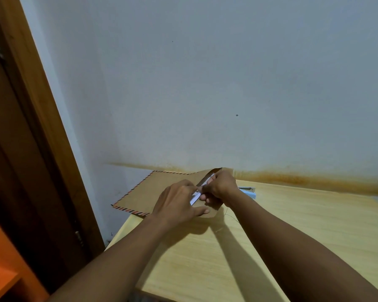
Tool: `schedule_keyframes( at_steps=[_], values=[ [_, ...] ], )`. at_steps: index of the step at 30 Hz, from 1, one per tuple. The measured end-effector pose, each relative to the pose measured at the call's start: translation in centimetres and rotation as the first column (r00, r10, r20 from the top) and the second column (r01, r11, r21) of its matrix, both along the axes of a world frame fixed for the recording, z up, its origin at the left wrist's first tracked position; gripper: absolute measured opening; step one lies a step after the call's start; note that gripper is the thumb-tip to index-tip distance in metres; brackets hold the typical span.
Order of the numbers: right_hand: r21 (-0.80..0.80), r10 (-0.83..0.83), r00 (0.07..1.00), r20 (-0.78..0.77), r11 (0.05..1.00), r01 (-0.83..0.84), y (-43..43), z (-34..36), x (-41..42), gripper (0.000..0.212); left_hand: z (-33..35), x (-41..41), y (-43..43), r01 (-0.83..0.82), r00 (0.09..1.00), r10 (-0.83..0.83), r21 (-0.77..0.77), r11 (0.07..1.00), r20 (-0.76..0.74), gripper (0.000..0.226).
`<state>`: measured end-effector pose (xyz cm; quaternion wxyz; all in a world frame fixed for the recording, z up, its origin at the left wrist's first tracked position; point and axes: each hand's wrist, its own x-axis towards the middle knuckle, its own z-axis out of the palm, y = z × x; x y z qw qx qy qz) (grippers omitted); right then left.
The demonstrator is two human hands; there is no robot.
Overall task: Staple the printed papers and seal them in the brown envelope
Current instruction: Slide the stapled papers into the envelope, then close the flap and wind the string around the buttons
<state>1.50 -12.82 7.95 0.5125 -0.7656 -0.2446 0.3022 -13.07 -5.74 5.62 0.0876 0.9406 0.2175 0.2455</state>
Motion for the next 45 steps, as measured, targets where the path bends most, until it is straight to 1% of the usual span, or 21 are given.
schedule_keyframes(
  at_steps=[2, 4, 6, 7, 8, 9, 11, 13, 15, 17, 21, 24, 27, 30, 32, 34, 36, 38, 42, 44, 45],
  values=[
    [0.036, -0.014, 0.998, 0.054, 0.999, 0.012, -0.6, -0.2, 0.6, 0.019, -0.3, -0.1, 0.2, -0.013, 1.000, 0.013, -0.001, 1.000, 0.006, 0.059],
    [0.125, -0.184, 0.964, 0.190, 0.979, 0.162, -1.2, -0.6, 1.9, 0.014, -0.7, -0.2, 0.3, -0.017, 1.000, 0.017, -0.006, 1.000, 0.004, 0.060],
    [0.187, -0.385, 0.877, 0.289, 0.921, 0.342, -2.3, -1.0, 3.5, 0.009, -1.1, -0.2, 0.3, -0.011, 1.000, 0.011, -0.020, 1.000, 0.008, 0.060],
    [0.194, -0.435, 0.855, 0.282, 0.899, 0.393, -2.9, -1.4, 4.2, 0.010, -1.3, -0.2, 0.3, -0.011, 1.000, 0.011, -0.027, 1.000, 0.010, 0.060],
    [0.186, -0.440, 0.866, 0.237, 0.896, 0.404, -3.4, -1.9, 4.8, 0.014, -1.4, -0.1, 0.3, -0.016, 1.000, 0.017, -0.033, 0.999, 0.012, 0.060],
    [0.158, -0.400, 0.904, 0.152, 0.912, 0.378, -4.0, -2.4, 5.2, 0.019, -1.6, -0.1, 0.4, -0.024, 1.000, 0.024, -0.031, 0.999, 0.014, 0.061],
    [0.048, -0.237, 0.971, -0.032, 0.970, 0.238, -4.9, -3.8, 5.5, 0.030, -1.9, 0.0, 0.4, -0.029, 0.999, 0.029, -0.017, 0.999, 0.018, 0.062],
    [-0.023, -0.089, 0.985, -0.149, 0.996, 0.087, -5.3, -4.8, 5.1, 0.038, -2.0, 0.0, 0.3, -0.015, 1.000, 0.016, -0.017, 1.000, 0.027, 0.063],
    [-0.011, 0.006, 0.986, -0.167, 1.000, -0.008, -5.4, -5.4, 4.5, 0.030, -2.0, 0.0, 0.1, -0.004, 1.000, 0.005, -0.029, 1.000, 0.026, 0.066],
    [0.059, 0.076, 0.985, -0.153, 0.996, -0.067, -5.2, -5.2, 4.0, 0.018, -2.3, 0.0, -0.1, -0.007, 1.000, 0.008, -0.052, 0.999, 0.015, 0.070],
    [0.139, 0.118, 0.957, -0.264, 0.987, -0.084, -5.6, -4.2, 2.9, 0.017, -2.2, -0.2, -0.7, -0.033, 0.999, 0.032, -0.102, 0.994, -0.014, 0.077],
    [0.086, 0.114, 0.958, -0.264, 0.992, -0.094, -5.9, -3.7, 2.2, 0.022, -1.4, -0.5, -2.0, -0.038, 0.997, 0.022, -0.204, 0.978, -0.078, 0.072],
    [-0.016, 0.174, 0.963, -0.203, 0.983, -0.181, -6.0, -3.7, 2.0, 0.019, -1.5, -0.5, -3.0, -0.057, 0.985, 0.012, -0.256, 0.965, -0.174, 0.063],
    [-0.134, 0.248, 0.964, -0.097, 0.956, -0.260, -6.5, -3.5, 2.0, 0.017, -2.8, -0.3, -3.3, -0.081, 0.968, -0.008, -0.343, 0.936, -0.251, 0.052],
    [-0.215, 0.323, 0.946, -0.002, 0.924, -0.316, -6.9, -3.2, 2.2, 0.019, -3.6, -0.1, -3.4, -0.084, 0.967, -0.025, -0.414, 0.906, -0.252, 0.034],
    [-0.327, 0.422, 0.899, 0.114, 0.871, -0.367, -7.2, -2.8, 2.4, 0.016, -4.1, -0.2, -3.3, -0.078, 0.963, -0.049, -0.447, 0.891, -0.266, 0.019],
    [-0.464, 0.530, 0.814, 0.239, 0.799, -0.384, -7.5, -2.3, 2.8, 0.012, -4.3, -0.2, -3.1, -0.081, 0.954, -0.070, -0.480, 0.873, -0.290, 0.022],
    [-0.552, 0.601, 0.728, 0.330, 0.748, -0.368, -7.7, -1.8, 3.3, 0.011, -4.3, -0.3, -2.9, -0.072, 0.953, -0.094, -0.518, 0.852, -0.289, 0.028],
    [-0.574, 0.619, 0.626, 0.474, 0.756, -0.314, -7.3, -1.7, 3.4, 0.015, -4.1, -0.2, -3.0, -0.086, 0.942, -0.105, -0.531, 0.843, -0.319, 0.023],
    [-0.535, 0.604, 0.610, 0.513, 0.781, -0.323, -7.0, -1.9, 2.9, 0.014, -4.2, -0.2, -3.3, -0.131, 0.936, -0.050, -0.478, 0.869, -0.349, 0.026],
    [-0.508, 0.594, 0.614, 0.520, 0.793, -0.337, -6.8, -2.1, 2.7, 0.014, -4.3, -0.2, -3.4, -0.165, 0.930, -0.003, -0.422, 0.891, -0.368, 0.033]
  ],
)
